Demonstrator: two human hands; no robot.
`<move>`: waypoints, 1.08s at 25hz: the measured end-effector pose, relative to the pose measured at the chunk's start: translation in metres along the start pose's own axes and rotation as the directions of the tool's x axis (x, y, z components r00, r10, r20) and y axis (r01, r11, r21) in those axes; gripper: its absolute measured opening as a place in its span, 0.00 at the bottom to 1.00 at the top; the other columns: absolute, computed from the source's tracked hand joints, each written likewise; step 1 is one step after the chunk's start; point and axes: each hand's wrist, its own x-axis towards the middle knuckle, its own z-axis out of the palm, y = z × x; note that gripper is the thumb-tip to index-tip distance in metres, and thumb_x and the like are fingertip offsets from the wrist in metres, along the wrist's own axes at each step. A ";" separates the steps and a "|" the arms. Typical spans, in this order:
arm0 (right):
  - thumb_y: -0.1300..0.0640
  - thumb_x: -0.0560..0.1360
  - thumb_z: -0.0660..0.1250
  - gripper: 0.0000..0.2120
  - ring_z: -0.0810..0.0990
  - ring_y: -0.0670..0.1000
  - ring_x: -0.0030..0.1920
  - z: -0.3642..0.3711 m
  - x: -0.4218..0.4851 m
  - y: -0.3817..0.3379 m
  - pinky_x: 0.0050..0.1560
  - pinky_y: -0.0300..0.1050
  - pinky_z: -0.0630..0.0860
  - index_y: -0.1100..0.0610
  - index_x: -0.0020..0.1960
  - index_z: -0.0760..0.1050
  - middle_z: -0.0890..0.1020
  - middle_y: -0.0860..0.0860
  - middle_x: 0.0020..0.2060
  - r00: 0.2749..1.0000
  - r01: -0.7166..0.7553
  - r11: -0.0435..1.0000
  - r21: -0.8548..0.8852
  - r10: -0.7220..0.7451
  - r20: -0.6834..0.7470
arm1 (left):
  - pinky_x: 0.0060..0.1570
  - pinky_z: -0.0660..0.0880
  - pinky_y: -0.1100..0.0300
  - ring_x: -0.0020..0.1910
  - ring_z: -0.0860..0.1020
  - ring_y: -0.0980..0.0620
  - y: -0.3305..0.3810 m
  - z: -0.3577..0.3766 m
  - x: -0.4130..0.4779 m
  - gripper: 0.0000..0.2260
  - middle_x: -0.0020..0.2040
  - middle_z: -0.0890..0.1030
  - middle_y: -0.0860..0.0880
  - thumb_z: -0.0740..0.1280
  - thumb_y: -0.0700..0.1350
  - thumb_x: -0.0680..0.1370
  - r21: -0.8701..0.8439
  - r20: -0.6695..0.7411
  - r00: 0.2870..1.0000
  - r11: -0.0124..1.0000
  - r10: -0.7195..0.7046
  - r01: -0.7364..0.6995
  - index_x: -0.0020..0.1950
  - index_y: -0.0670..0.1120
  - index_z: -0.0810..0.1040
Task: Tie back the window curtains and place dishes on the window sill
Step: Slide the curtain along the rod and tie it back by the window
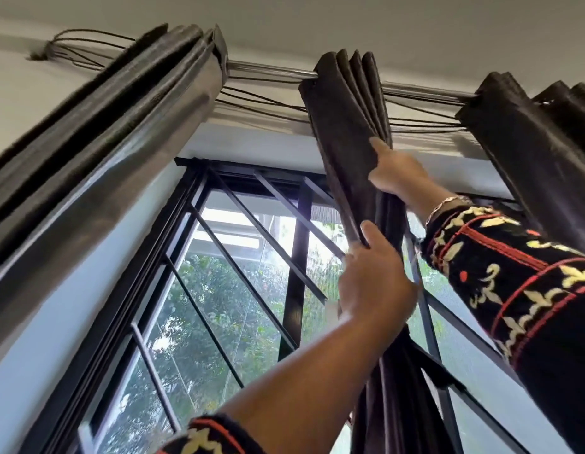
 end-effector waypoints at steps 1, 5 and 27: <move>0.60 0.74 0.58 0.35 0.73 0.63 0.61 0.002 -0.011 -0.004 0.56 0.50 0.71 0.45 0.75 0.45 0.73 0.62 0.63 1.000 0.030 0.999 0.037 -0.030 -0.004 | 0.56 0.72 0.48 0.64 0.69 0.39 -0.001 0.001 -0.005 0.39 0.68 0.65 0.36 0.67 0.40 0.74 0.033 -0.005 1.000 0.999 -0.013 0.013 0.75 0.44 0.43; 0.54 0.73 0.64 0.37 0.73 0.63 0.60 0.004 -0.053 -0.006 0.51 0.49 0.71 0.58 0.75 0.47 0.74 0.63 0.61 0.999 -0.031 0.958 0.286 0.024 0.026 | 0.57 0.71 0.50 0.66 0.65 0.40 -0.004 -0.001 -0.025 0.39 0.70 0.61 0.38 0.66 0.43 0.75 0.189 -0.036 0.999 0.981 -0.025 0.031 0.75 0.42 0.41; 0.49 0.79 0.56 0.28 0.62 0.60 0.70 -0.005 -0.366 0.065 0.65 0.51 0.65 0.56 0.75 0.52 0.63 0.60 0.70 0.904 -0.073 0.951 0.301 -0.064 0.423 | 0.60 0.70 0.46 0.68 0.62 0.43 -0.023 -0.020 -0.233 0.27 0.69 0.65 0.42 0.63 0.49 0.77 0.391 0.111 0.988 0.919 -0.105 0.053 0.73 0.44 0.60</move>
